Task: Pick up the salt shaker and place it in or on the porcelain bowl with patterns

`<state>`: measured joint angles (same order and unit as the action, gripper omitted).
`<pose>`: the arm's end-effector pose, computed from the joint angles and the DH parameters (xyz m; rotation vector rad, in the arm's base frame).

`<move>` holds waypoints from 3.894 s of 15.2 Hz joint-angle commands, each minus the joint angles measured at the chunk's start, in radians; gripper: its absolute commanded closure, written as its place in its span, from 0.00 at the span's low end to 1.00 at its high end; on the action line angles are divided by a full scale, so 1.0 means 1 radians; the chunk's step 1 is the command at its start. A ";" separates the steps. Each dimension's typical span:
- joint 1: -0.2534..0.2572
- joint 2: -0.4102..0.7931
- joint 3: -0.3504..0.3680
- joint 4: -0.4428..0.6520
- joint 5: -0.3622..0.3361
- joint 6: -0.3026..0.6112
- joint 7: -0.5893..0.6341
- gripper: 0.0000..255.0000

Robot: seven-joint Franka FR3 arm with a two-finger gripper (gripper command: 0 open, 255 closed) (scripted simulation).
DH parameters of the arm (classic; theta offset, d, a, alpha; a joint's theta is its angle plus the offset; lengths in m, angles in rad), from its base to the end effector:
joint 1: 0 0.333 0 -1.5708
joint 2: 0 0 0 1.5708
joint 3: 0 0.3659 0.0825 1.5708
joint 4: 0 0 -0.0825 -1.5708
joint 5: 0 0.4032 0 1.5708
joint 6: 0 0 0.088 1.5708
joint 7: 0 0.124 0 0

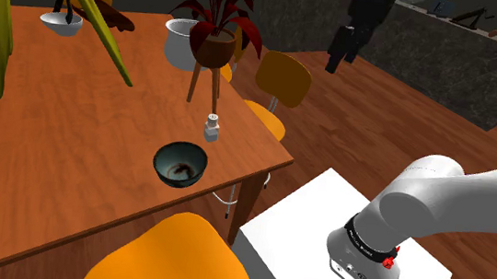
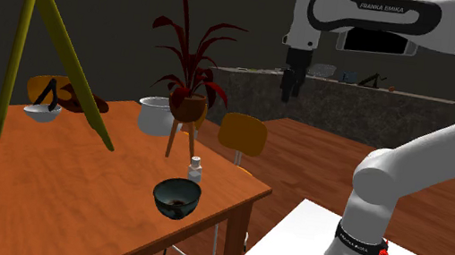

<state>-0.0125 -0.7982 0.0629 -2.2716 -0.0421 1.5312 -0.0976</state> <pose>0.2837 0.0178 0.6498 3.0454 0.1943 0.0824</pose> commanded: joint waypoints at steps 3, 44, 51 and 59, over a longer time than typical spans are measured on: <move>0.002 0.022 0.033 -0.032 0.018 0.054 0.049 0.00; -0.036 0.923 0.415 0.085 -0.223 0.765 0.846 0.00; -0.036 0.923 0.415 0.085 -0.223 0.765 0.846 1.00; -0.039 0.896 0.419 0.098 -0.200 0.730 0.826 1.00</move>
<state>-0.0500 0.1080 0.4807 -2.1731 -0.2491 2.2695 0.7341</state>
